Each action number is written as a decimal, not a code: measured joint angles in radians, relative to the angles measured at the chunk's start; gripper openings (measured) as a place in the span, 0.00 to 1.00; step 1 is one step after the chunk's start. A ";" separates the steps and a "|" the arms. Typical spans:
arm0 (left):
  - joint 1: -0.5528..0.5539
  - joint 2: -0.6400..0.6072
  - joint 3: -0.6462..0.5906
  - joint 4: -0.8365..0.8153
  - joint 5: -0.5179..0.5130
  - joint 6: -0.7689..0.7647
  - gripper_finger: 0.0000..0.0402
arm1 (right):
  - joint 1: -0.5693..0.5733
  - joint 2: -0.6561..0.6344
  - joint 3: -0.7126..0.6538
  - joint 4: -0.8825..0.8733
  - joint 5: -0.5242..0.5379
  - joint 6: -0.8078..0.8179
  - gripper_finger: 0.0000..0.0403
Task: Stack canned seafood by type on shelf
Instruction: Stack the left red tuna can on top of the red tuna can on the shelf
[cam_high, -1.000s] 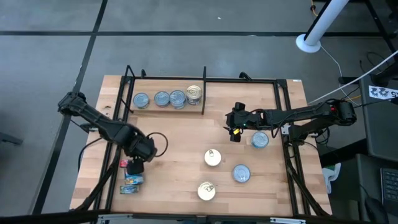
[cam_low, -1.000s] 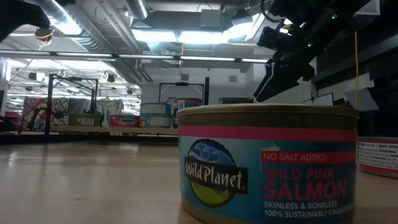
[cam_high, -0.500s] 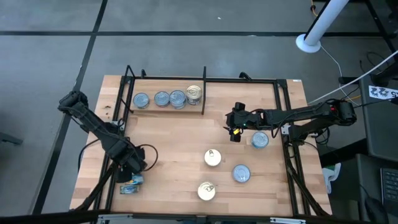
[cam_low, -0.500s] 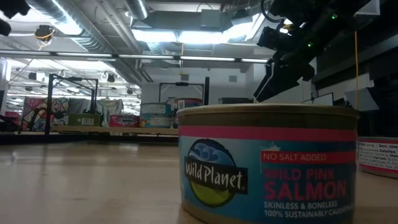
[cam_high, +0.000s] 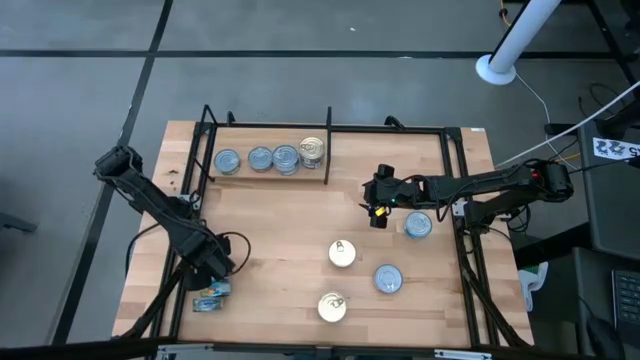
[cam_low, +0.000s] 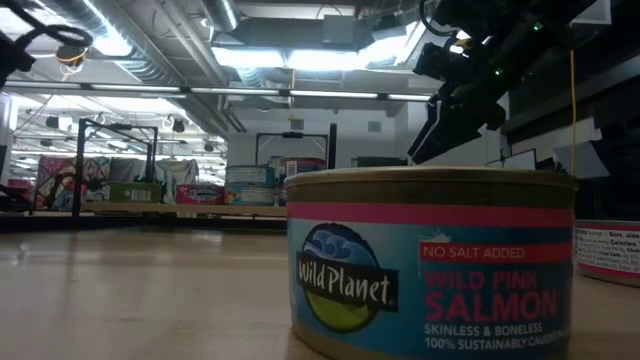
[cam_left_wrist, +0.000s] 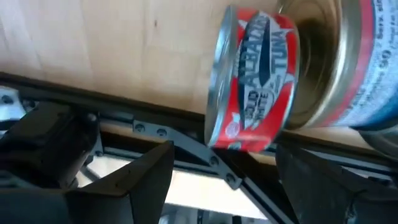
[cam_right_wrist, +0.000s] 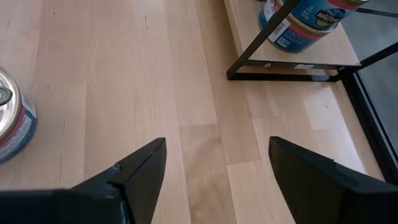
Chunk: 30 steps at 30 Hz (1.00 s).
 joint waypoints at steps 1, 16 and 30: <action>0.000 0.000 -0.009 0.018 0.000 0.003 0.68 | 0.000 0.000 0.000 0.000 0.000 0.000 0.70; 0.000 0.000 -0.065 0.075 -0.001 0.014 0.66 | 0.000 0.000 0.000 0.000 0.000 0.000 0.70; 0.000 0.000 -0.065 0.074 0.000 0.010 0.36 | 0.000 0.000 0.000 0.000 0.000 0.000 0.70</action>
